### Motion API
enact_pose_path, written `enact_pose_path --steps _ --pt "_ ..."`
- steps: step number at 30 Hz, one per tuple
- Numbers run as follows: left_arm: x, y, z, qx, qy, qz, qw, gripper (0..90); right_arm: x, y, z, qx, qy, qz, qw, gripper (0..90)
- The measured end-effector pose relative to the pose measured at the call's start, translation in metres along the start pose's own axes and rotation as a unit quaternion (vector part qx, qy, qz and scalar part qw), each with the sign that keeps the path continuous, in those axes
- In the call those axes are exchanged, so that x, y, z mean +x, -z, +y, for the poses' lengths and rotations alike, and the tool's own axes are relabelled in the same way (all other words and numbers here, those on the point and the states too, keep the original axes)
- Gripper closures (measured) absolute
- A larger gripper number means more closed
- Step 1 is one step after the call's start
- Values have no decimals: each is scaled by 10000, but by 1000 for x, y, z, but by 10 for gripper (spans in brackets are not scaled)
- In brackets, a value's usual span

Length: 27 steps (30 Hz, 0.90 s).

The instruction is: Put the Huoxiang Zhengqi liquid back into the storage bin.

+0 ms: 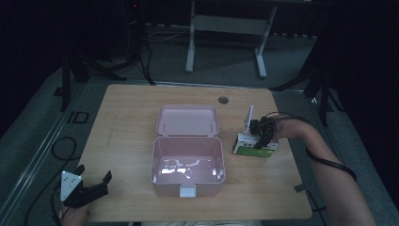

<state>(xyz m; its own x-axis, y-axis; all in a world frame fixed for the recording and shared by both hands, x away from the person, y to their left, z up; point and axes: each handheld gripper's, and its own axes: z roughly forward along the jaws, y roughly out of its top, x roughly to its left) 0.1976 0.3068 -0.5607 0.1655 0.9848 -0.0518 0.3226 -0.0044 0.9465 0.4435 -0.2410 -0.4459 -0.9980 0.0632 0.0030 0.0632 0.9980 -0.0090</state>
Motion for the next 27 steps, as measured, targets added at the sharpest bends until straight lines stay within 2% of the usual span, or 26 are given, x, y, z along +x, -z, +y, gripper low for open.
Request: enact_pose_path --steps 2,6,12,13,17,18,24,27 --pt "0 0 0 -2 2 1 10000 3 3 1 -1 11 -1 15 10000 617" --pt "0 0 0 -2 3 9 10000 3 18 1 -2 126 -74 93 9999 617" --pt "0 0 0 -4 -5 12 10000 3 32 4 -3 86 -167 128 9997 618" --pt "-1 0 0 -3 -9 9 10000 3 40 6 -2 70 -145 134 9998 619" --pt "-1 0 0 -10 -1 10 10000 3 48 9 -1 63 -86 131 9999 619" --pt "0 0 0 -11 -5 9 10000 3 54 11 0 77 -62 127 9999 619" --pt "-1 0 0 -6 -20 5 10000 3 65 21 4 300 -33 32 9995 619" --pt "-1 0 0 -8 -23 3 10000 3 70 27 6 356 -13 62 9993 619"
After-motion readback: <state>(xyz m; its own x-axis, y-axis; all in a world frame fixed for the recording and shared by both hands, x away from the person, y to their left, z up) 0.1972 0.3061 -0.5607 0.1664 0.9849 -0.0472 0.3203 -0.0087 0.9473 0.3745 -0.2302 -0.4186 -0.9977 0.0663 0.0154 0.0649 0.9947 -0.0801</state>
